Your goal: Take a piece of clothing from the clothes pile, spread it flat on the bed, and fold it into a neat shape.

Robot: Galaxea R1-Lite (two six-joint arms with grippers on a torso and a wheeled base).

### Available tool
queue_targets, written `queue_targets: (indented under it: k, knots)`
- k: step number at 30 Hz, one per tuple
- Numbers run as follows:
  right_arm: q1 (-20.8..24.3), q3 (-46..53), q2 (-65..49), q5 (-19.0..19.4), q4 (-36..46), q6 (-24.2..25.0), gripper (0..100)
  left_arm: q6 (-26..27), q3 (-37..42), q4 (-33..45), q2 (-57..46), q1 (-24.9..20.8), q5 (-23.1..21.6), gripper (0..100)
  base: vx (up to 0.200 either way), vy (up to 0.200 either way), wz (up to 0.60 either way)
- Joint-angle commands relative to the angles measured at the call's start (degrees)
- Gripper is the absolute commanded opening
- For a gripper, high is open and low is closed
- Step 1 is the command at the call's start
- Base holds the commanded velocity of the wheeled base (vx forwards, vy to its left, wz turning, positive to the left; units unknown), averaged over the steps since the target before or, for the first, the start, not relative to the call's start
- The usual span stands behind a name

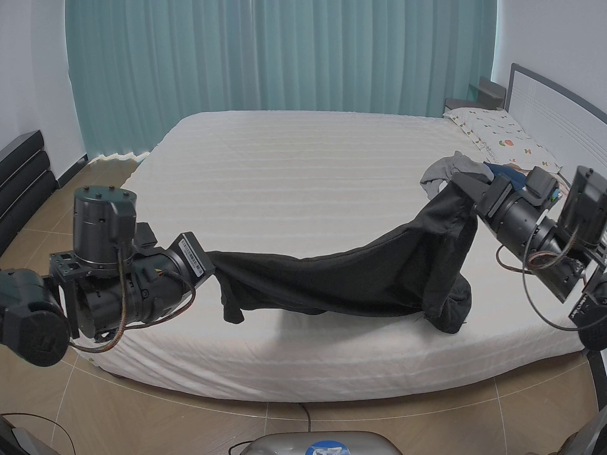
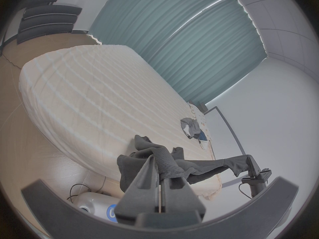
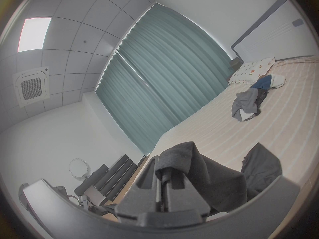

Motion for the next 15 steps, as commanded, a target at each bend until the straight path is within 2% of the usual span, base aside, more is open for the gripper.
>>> queue_targets:
  k: [1, 4, 6, 7, 8, 9, 11, 15]
  knots:
    - [0.0, -4.6, -13.1, -0.2, 8.9, -0.1, 0, 2.2, -1.5, 4.2, -9.7, -1.1, 0.5, 0, 0.0, 0.0, 0.0]
    - [-1.2, -11.8, -15.9, -0.3, 16.9, -0.1, 0, 3.6, -7.5, 9.5, -11.0, 0.0, 0.5, 0, 0.0, 0.0, 0.0]
    - [-2.9, -16.2, -15.8, -0.2, 20.1, 0.0, 0, 3.8, -11.8, 12.9, -10.7, 1.3, 0.5, 0, 0.0, 0.0, 0.0]
    - [-5.8, -21.8, -14.6, -0.1, 23.5, 0.0, 0, 3.8, -17.5, 17.5, -10.4, 3.5, 0.4, 0, 0.0, 0.0, 0.0]
    - [-5.8, -21.8, -14.6, -0.1, 23.5, 0.0, 0, 3.8, -17.5, 17.5, -10.4, 3.5, 0.4, 0, 0.0, 0.0, 0.0]
    - [-9.3, -28.8, -11.3, 0.1, 26.6, 0.1, 0, 3.5, -24.1, 23.0, -8.0, 5.2, -0.2, 0, 0.0, 0.0, 0.0]
    - [-12.6, -35.9, -7.2, 0.0, 29.4, 0.8, 0, 2.6, -30.0, 26.9, -4.5, 6.6, -0.3, 0, 0.0, 0.0, 0.0]
    - [-15.0, -45.7, 1.8, -1.1, 35.4, 0.8, 0, -1.0, -37.4, 30.4, 3.9, 8.2, -0.3, 0, 0.0, 0.0, 0.0]
